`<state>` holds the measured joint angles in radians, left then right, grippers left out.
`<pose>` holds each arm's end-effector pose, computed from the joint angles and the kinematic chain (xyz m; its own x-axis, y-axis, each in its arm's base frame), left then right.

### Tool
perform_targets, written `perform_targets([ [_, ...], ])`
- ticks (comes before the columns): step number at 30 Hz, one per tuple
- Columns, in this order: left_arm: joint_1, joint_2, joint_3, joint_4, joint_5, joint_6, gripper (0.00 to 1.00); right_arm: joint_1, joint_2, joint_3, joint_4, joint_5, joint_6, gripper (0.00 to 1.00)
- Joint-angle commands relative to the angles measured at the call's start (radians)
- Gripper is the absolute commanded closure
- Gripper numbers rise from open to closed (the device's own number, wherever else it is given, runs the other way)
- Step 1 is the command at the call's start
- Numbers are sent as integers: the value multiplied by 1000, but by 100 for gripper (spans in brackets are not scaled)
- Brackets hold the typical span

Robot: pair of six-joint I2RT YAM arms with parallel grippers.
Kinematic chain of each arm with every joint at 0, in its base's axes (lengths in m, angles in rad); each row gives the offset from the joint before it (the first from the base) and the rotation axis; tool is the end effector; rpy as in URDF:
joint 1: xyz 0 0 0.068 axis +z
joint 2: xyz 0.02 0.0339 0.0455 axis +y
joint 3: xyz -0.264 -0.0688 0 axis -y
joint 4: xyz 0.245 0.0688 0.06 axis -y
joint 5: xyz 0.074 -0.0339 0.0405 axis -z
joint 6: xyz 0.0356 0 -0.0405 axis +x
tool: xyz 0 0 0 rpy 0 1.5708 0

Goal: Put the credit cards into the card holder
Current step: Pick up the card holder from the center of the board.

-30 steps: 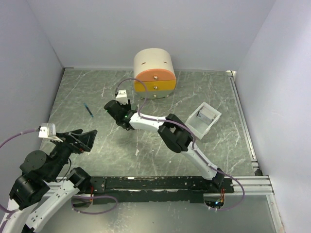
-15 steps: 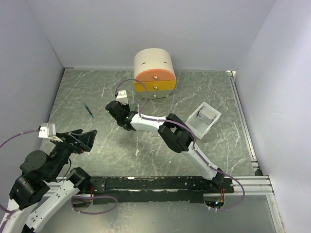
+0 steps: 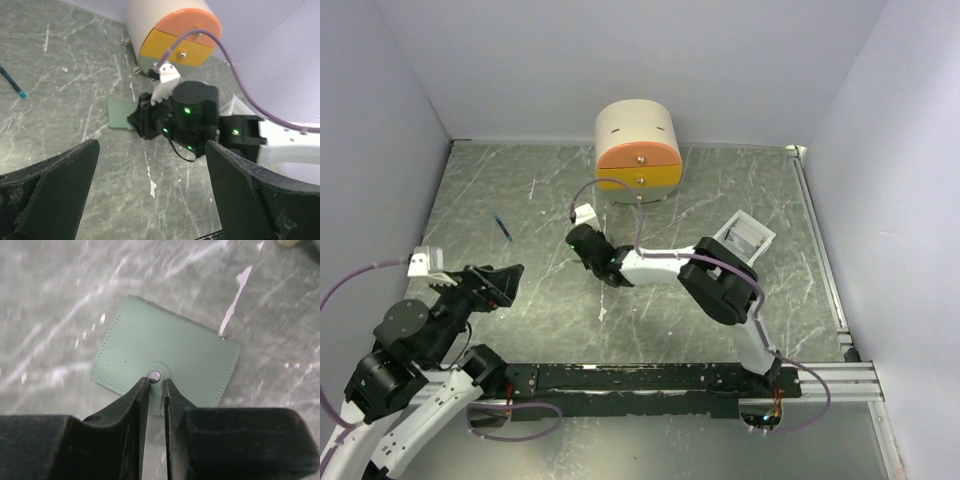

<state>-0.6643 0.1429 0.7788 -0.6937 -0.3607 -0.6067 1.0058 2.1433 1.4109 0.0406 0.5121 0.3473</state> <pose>0.0292 -0.0069 0.3387 -0.2081 -0.5146 -0.8318 0.2201 0.8040 -0.5525 0.2643 0.3844 0.1492 -0.5030 -0.2393 -0.8305 -0.3861 0.9219 -0.0318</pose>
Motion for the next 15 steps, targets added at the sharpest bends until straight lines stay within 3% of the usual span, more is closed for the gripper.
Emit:
perform_targets([
  [1, 6, 81, 16, -40, -40, -36, 0, 49, -131, -189, 114, -111, -110, 90],
  [8, 6, 269, 47, -124, -22, -161, 0, 73, -421, -519, 281, -128, -140, 92],
  [10, 6, 347, 54, -136, 23, -191, 0, 74, -504, -588, 315, -140, -154, 100],
  [15, 6, 430, 24, -43, 192, -208, 9, 73, -684, -712, 363, -238, -170, 100],
])
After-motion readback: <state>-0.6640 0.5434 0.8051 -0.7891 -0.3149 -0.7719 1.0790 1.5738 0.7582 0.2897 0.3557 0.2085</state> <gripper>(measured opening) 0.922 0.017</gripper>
